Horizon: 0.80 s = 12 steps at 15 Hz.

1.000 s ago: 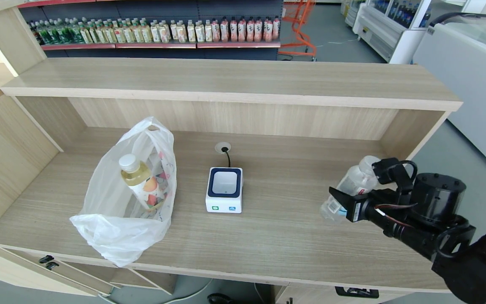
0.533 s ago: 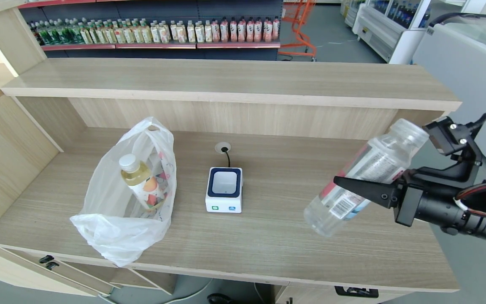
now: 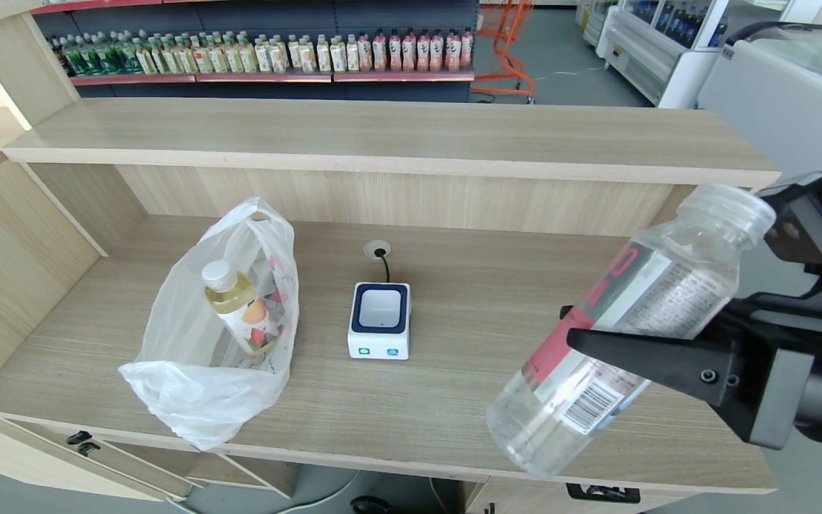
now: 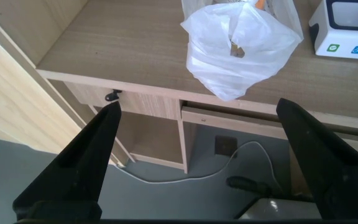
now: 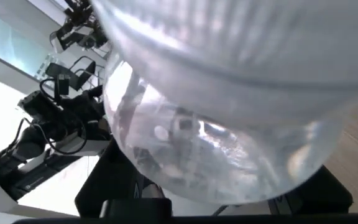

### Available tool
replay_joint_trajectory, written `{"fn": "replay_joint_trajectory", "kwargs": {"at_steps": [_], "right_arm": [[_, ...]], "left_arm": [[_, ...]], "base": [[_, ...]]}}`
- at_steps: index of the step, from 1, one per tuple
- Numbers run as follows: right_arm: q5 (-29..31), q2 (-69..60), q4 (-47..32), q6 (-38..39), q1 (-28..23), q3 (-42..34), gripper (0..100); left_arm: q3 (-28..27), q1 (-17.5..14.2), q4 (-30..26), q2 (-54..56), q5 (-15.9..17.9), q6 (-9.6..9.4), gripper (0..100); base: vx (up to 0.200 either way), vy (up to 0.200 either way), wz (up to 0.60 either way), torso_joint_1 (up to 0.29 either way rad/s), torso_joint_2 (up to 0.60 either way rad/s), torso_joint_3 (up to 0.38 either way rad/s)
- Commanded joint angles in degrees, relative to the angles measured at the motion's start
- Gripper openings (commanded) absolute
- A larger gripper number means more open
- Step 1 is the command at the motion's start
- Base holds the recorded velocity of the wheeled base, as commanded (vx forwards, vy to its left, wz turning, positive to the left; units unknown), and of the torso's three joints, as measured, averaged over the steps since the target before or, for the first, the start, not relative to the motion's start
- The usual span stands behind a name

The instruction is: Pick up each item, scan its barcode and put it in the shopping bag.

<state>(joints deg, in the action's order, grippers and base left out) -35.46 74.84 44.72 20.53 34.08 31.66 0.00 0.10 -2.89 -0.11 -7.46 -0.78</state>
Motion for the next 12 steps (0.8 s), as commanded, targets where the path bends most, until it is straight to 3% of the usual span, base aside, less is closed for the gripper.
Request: {"fn": "replay_joint_trajectory", "kwargs": {"at_steps": [1,12], "right_arm": [[-0.13,-1.63,-0.15,0.3,1.6,-0.55,0],[-2.07,-2.42,-0.95,1.0,2.83,-0.37,0]], "left_arm": [[0.0,-0.01,-0.01,0.02,-0.01,-0.01,100],[0.0,-0.01,-0.01,0.02,-0.01,-0.01,100]], "base": [[0.0,0.0,0.0,0.0,0.0,0.0],[0.0,0.0,0.0,0.0,0.0,0.0]]}}
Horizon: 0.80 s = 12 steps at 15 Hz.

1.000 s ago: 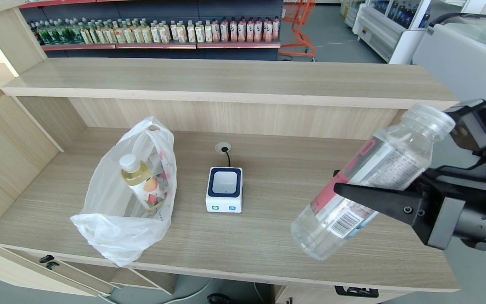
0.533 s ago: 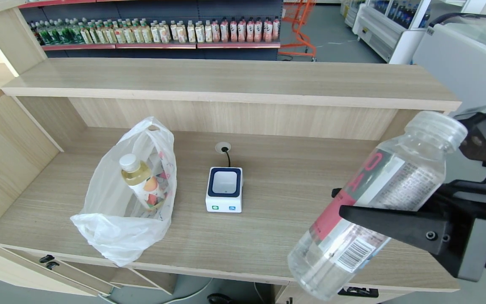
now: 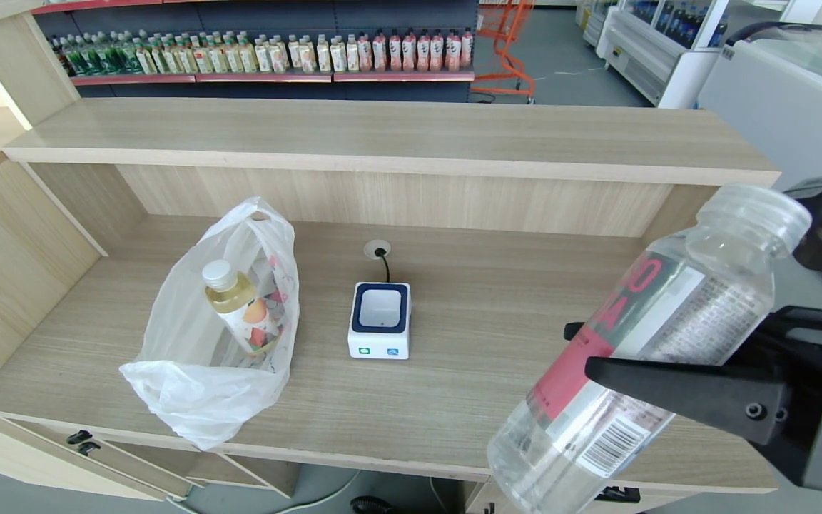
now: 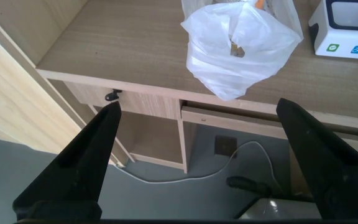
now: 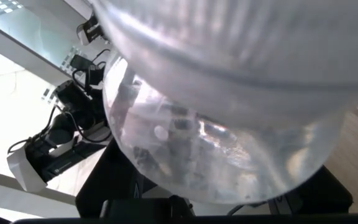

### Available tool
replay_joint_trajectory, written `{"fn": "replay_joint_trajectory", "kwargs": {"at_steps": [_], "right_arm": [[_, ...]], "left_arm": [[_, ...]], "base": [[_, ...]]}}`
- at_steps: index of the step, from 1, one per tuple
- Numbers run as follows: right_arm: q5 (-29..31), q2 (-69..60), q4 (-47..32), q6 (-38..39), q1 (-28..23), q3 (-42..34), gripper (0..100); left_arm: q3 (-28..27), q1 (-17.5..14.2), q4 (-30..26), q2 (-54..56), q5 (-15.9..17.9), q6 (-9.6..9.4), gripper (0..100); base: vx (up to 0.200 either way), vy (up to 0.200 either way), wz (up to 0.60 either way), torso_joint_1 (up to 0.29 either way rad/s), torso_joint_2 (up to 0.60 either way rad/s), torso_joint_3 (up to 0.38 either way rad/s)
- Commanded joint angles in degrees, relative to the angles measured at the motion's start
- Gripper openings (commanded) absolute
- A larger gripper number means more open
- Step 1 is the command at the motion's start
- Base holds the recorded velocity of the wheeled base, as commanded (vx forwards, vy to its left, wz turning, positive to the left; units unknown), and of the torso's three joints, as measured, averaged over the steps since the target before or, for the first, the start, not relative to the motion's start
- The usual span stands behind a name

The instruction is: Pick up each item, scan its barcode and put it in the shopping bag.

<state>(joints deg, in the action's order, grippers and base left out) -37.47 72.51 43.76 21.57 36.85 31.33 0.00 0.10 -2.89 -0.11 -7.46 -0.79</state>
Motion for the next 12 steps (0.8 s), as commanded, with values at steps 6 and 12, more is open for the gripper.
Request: {"fn": "replay_joint_trajectory", "kwargs": {"at_steps": [6,12], "right_arm": [[-0.06,-1.41,-0.96,0.06,-0.82,0.57,0],[-1.02,-2.9,-3.69,0.14,-1.43,0.93,0]], "left_arm": [[0.0,-0.01,-0.01,0.02,-0.01,0.0,100],[0.0,-0.01,-0.01,0.02,-0.01,0.0,100]], "base": [[0.0,0.0,0.0,0.0,0.0,0.0],[0.0,0.0,0.0,0.0,0.0,0.0]]}}
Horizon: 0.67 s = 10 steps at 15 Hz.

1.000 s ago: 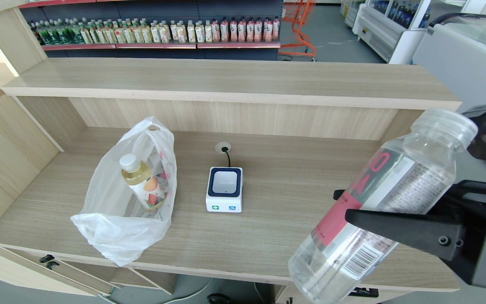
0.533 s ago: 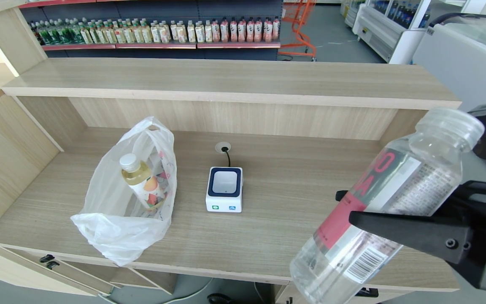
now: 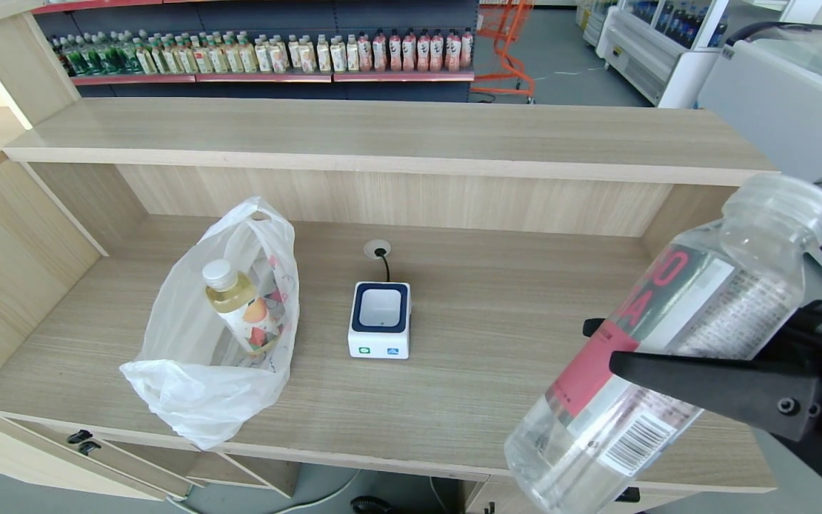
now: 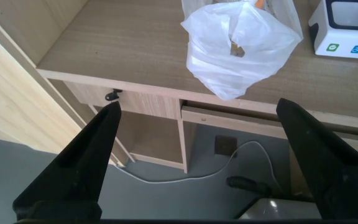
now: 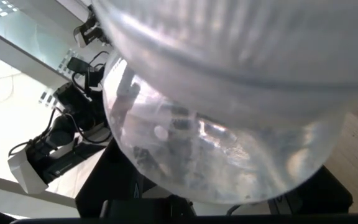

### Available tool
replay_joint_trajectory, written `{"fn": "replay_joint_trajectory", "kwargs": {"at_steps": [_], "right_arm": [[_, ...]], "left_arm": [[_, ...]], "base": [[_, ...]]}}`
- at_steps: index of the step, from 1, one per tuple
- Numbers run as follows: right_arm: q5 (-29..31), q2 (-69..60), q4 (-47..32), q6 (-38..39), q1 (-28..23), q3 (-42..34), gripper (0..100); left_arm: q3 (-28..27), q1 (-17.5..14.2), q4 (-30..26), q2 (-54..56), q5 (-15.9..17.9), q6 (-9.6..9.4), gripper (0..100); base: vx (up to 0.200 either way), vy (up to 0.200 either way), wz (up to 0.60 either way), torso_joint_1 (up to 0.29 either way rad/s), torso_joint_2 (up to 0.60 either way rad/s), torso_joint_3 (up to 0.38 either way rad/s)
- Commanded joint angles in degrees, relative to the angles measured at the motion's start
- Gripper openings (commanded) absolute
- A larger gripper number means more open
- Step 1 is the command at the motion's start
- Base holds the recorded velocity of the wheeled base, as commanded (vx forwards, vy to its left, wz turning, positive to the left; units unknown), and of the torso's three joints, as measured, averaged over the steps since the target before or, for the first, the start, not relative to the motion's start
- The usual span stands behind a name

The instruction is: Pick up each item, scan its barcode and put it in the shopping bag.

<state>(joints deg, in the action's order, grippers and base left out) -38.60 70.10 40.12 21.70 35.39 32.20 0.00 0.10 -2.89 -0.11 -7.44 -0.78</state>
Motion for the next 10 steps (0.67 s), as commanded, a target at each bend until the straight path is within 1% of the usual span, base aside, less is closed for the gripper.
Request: {"fn": "replay_joint_trajectory", "kwargs": {"at_steps": [1,7,8,9,10], "right_arm": [[-0.69,-0.49,-0.04,0.01,-0.15,0.06,0],[-0.6,-0.05,-0.04,-0.52,-0.41,-0.03,0],[-0.43,0.22,-0.04,-2.63,-0.94,-0.03,0],[-0.43,0.74,-0.22,-9.22,-2.87,-0.29,0],[-0.43,2.59,-0.57,-21.44,-7.09,-1.08,0]], "left_arm": [[0.0,-0.01,-0.01,0.02,-0.03,-0.01,100],[0.0,-0.01,-0.01,0.02,-0.03,-0.01,100],[0.0,-0.01,-0.01,0.02,-0.03,-0.01,100],[0.0,-0.01,-0.01,0.02,-0.03,-0.01,100],[0.0,-0.01,-0.01,0.02,-0.03,-0.01,100]], "base": [[0.0,0.0,0.0,0.0,0.0,0.0],[0.0,0.0,0.0,0.0,0.0,0.0],[0.0,0.0,0.0,0.0,0.0,0.0],[0.0,0.0,0.0,0.0,0.0,0.0],[0.0,0.0,0.0,0.0,0.0,0.0]]}}
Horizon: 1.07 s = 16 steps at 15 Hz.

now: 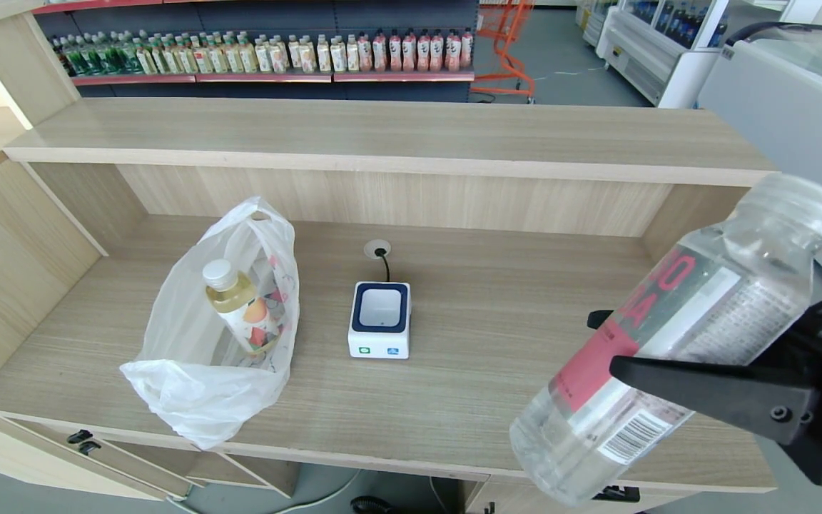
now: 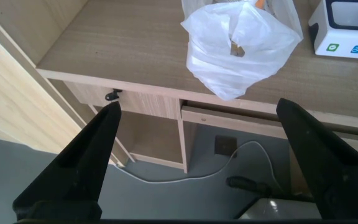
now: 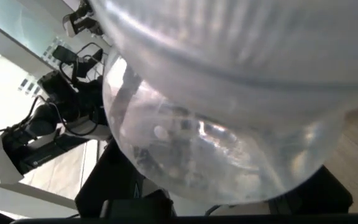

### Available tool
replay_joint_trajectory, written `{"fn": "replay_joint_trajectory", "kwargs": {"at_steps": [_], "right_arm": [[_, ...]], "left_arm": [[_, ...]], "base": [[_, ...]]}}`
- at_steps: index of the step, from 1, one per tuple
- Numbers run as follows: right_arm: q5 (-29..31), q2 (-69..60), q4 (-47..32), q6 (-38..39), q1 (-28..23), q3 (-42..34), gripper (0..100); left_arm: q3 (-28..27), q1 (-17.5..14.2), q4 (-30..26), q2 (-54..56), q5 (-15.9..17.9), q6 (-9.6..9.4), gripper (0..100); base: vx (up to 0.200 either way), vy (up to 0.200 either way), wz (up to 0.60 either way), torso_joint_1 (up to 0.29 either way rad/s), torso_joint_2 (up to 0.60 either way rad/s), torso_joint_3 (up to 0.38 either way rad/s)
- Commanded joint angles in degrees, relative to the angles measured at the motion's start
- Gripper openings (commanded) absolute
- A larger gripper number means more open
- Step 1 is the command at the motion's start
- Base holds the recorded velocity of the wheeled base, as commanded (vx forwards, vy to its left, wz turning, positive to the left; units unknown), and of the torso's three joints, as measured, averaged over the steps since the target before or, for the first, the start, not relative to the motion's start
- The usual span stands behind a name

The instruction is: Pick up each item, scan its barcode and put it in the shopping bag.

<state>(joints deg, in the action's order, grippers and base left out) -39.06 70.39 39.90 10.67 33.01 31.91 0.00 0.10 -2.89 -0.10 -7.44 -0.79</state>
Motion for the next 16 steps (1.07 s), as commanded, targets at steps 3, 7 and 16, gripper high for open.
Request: {"fn": "replay_joint_trajectory", "kwargs": {"at_steps": [3,7,16], "right_arm": [[0.39,5.99,-0.61,-46.79,-20.44,-1.15,0],[10.93,5.29,-0.17,-61.56,-25.54,-1.86,0],[12.16,4.85,-0.17,-74.65,-25.45,-1.5,0]], "left_arm": [[0.0,-0.01,-0.01,0.01,-0.03,0.0,100],[0.0,-0.01,-0.01,0.01,-0.03,0.0,100],[0.0,-0.01,-0.01,0.01,-0.03,-0.09,100]], "base": [[0.0,0.0,0.0,0.0,0.0,0.0],[0.0,0.0,0.0,0.0,0.0,0.0],[0.0,0.0,0.0,0.0,0.0,0.0]]}}
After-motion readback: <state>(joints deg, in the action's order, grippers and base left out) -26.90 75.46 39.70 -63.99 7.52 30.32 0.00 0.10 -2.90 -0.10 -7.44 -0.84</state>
